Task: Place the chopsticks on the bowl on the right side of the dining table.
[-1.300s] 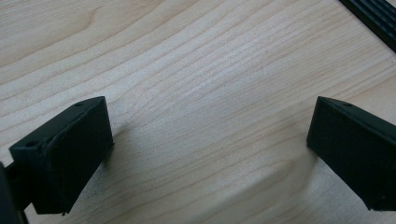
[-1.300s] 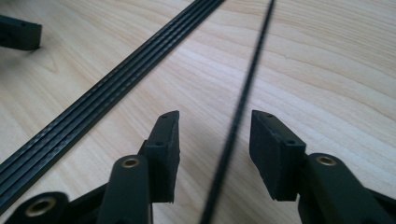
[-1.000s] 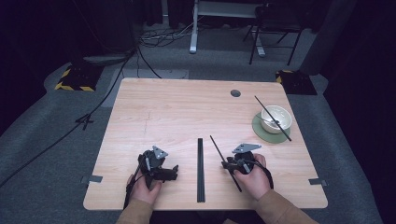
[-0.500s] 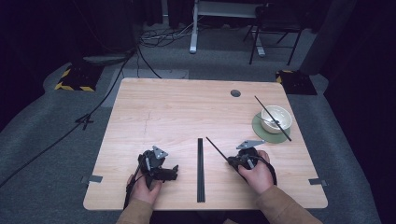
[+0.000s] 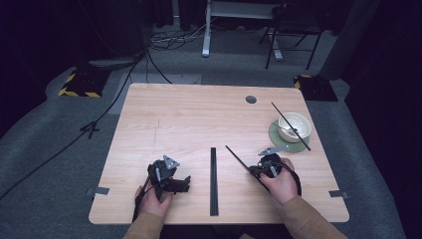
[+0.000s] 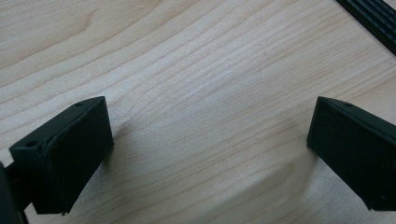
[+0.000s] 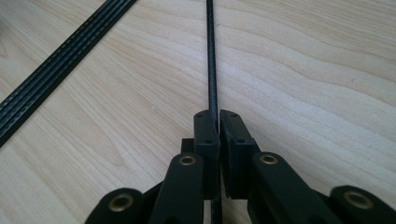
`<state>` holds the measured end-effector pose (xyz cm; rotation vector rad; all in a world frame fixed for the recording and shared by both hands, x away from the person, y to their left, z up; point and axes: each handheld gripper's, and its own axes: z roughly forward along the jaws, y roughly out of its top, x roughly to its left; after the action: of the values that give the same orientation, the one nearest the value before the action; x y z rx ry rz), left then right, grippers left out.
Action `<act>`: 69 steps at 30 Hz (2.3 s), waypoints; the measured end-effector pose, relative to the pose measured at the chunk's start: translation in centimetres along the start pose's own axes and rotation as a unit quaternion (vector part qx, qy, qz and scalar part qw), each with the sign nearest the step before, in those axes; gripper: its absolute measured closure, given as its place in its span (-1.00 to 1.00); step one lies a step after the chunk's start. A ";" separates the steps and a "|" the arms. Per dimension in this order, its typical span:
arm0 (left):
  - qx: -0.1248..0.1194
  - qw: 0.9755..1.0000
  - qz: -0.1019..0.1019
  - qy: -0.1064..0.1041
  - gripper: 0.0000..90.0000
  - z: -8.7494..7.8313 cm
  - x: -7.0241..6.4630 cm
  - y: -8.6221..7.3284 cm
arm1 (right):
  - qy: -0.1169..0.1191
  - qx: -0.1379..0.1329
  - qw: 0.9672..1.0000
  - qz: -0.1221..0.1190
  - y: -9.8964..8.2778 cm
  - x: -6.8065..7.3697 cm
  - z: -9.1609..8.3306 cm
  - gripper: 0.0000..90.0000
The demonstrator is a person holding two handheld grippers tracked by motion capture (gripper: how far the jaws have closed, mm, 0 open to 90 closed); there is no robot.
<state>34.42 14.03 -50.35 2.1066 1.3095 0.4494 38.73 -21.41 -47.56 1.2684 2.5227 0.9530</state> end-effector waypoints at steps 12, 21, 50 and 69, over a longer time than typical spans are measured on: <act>0.002 1.000 0.004 0.001 -0.99 -0.1 0.0 -0.1 | 0.012 -0.033 0.999 0.003 1.2 -0.6 -3.7 0.92; 0.000 1.000 0.006 0.000 -0.99 -0.2 -0.1 -0.2 | 0.013 -0.048 0.999 -0.001 2.2 -1.2 -6.3 0.92; -0.001 1.000 0.004 -0.003 -1.00 -0.1 -0.1 -0.2 | -0.036 -0.095 0.994 0.033 4.6 -8.8 -12.6 0.92; -0.001 1.000 0.004 -0.001 -1.00 0.0 -0.2 0.0 | -0.092 -0.088 0.991 0.048 6.3 -14.7 -11.4 0.92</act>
<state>34.31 13.91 -50.37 2.1100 1.2987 0.4518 47.47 -35.33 -36.79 1.3659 2.2046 1.0043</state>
